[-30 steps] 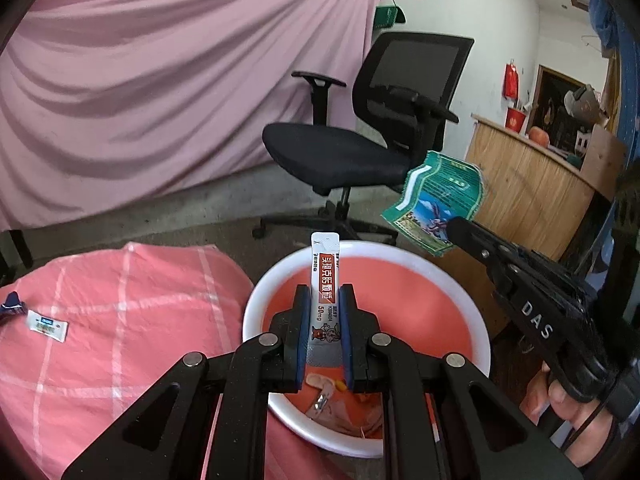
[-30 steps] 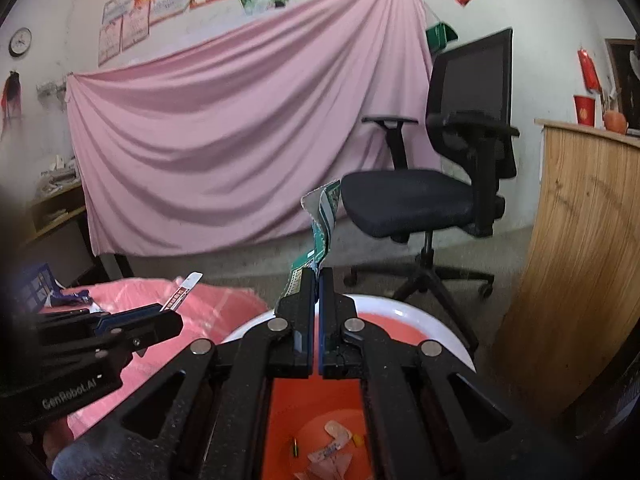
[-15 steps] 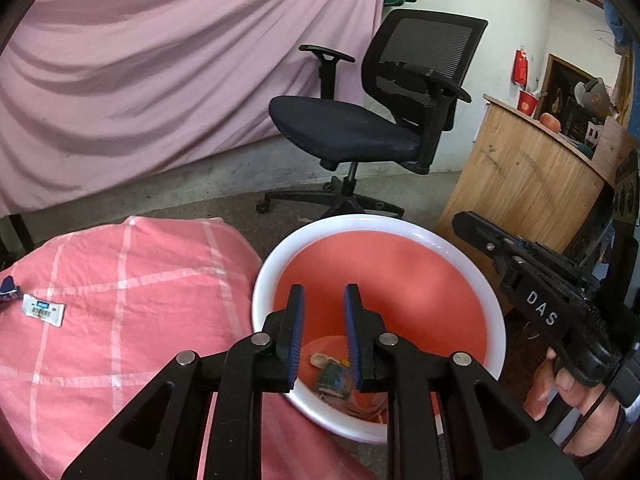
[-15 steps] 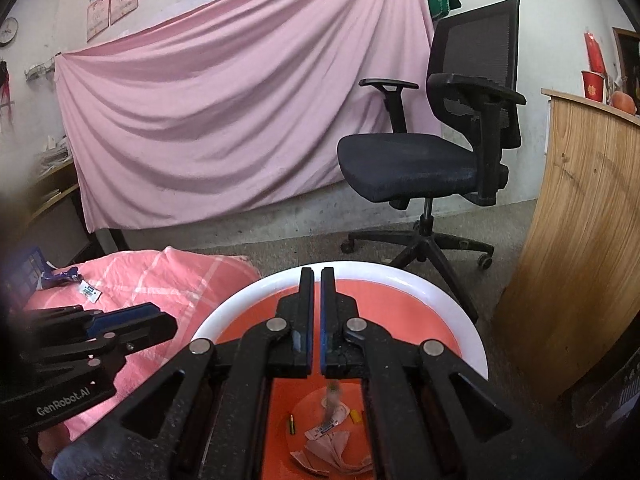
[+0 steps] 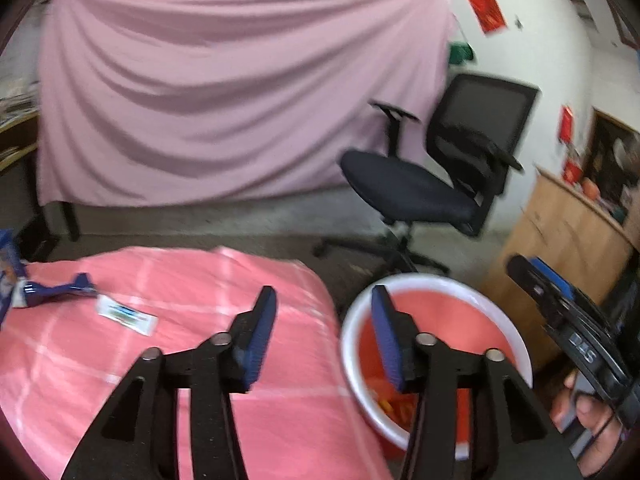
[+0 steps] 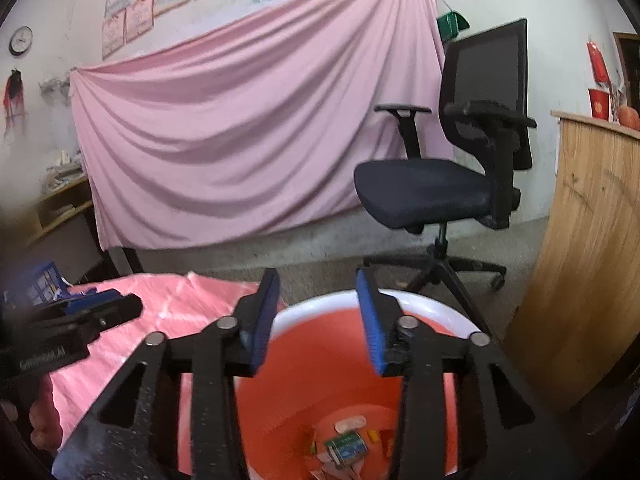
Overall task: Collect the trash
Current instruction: 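Move both tools back over the table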
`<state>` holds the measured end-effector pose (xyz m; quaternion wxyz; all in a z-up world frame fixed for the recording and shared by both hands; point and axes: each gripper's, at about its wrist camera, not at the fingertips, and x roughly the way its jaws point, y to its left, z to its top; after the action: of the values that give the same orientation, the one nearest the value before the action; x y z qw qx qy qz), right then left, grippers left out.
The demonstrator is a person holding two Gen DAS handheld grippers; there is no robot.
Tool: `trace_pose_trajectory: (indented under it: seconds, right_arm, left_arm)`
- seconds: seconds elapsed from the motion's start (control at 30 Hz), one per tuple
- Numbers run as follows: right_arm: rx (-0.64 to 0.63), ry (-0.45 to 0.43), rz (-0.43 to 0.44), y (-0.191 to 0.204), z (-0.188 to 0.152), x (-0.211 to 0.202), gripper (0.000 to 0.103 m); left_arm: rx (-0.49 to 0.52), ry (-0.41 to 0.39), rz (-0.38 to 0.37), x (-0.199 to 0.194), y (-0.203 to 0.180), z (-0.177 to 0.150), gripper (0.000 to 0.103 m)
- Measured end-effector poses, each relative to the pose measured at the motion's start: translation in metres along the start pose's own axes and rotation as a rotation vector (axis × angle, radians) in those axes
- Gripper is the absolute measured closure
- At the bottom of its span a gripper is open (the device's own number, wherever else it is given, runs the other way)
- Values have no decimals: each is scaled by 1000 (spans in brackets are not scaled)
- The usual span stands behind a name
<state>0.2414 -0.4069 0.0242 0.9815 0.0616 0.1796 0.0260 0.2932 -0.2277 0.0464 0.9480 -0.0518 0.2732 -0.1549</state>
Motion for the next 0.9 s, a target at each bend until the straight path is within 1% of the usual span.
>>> trace_pose_trajectory:
  seconds: [0.03, 0.1, 0.13, 0.17, 0.2, 0.23, 0.27, 0.3, 0.33, 0.37, 0.43, 0.63, 0.77, 0.9]
  right_arm:
    - [3, -13, 7, 2, 2, -1, 32]
    - [8, -54, 28, 9, 7, -6, 27]
    - [6, -78, 40, 14, 10, -9, 26]
    - [4, -95, 47, 18, 11, -11, 22]
    - [-1, -119, 56, 23, 13, -13, 17]
    - [-5, -135, 63, 27, 15, -14, 15]
    - [-10, -157, 74, 33, 16, -16, 10]
    - [-15, -181, 85, 39, 18, -18, 4]
    - [-20, -206, 98, 45, 19, -20, 1]
    - [-24, -222, 105, 49, 20, -22, 0]
    - [-38, -276, 115, 61, 21, -26, 0]
    - [-61, -401, 183, 93, 21, -36, 0]
    - [-73, -439, 230, 114, 22, -37, 0]
    - [-102, -437, 262, 138, 22, -28, 0]
  left_arm:
    - [-26, -32, 19, -8, 9, 3, 50]
    - [-52, -76, 44, -19, 23, 7, 47]
    - [-57, -91, 58, -24, 29, 9, 42]
    - [-60, -106, 72, -29, 34, 11, 39]
    - [-62, -123, 85, -33, 40, 13, 30]
    - [-64, -147, 98, -39, 45, 14, 19]
    - [-65, -176, 111, -46, 51, 14, 15]
    - [-67, -206, 127, -52, 56, 14, 7]
    - [-68, -226, 140, -57, 60, 12, 2]
    - [-72, -258, 160, -64, 67, 12, 2]
    - [-81, -297, 176, -75, 77, 9, 2]
    - [-64, -363, 243, -98, 105, -1, 2]
    - [-61, -389, 285, -109, 125, -8, 2]
    - [-65, -395, 326, -113, 145, -13, 2]
